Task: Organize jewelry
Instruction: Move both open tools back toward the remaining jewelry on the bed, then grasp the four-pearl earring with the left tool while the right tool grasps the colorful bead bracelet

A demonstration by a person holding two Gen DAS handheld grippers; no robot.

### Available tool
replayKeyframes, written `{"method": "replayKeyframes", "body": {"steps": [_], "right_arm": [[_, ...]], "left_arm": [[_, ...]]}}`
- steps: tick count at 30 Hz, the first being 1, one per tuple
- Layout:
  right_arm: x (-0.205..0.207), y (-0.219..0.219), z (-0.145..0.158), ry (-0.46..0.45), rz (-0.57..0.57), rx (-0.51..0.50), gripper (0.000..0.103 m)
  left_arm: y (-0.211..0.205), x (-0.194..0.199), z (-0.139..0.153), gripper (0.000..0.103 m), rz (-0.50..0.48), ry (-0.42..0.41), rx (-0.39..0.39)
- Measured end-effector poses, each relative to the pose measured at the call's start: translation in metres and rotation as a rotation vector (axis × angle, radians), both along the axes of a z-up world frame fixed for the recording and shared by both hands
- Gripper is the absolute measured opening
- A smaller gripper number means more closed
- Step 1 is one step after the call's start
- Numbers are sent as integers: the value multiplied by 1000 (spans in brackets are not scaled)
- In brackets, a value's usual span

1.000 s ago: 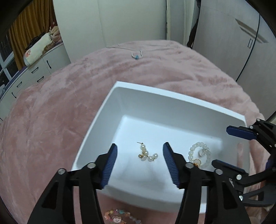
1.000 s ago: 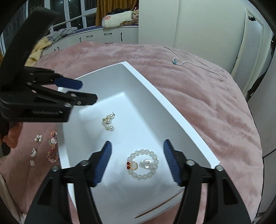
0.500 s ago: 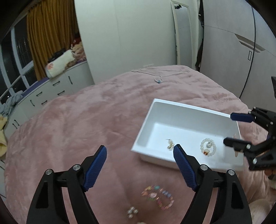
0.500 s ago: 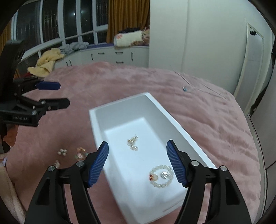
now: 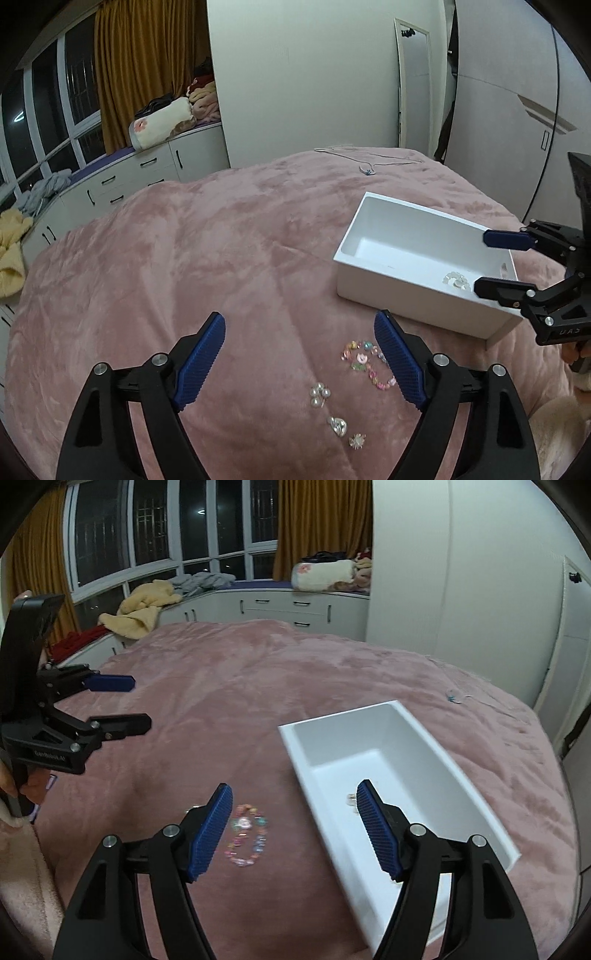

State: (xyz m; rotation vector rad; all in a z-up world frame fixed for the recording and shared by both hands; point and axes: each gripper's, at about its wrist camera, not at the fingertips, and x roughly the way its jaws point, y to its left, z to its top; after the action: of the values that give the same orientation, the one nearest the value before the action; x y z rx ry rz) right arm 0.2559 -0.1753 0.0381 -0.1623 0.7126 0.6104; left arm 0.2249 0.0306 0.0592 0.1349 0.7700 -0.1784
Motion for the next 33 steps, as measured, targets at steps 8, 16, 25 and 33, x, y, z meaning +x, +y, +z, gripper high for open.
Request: {"method": "replayKeyframes", "body": {"steps": [8, 16, 25, 33], "right_arm": [[-15, 36, -27, 37, 53, -22, 69], [-14, 52, -67, 101, 44, -57, 68], [-7, 59, -115, 181, 22, -99, 65], [2, 68, -140, 213, 16, -142, 64]], "left_arm": [[4, -16, -32, 85, -38, 2, -32], [-2, -8, -77, 81, -75, 57, -51], [-9, 11, -131, 64, -101, 170, -16], [-4, 24, -166, 63, -93, 244, 2]]}}
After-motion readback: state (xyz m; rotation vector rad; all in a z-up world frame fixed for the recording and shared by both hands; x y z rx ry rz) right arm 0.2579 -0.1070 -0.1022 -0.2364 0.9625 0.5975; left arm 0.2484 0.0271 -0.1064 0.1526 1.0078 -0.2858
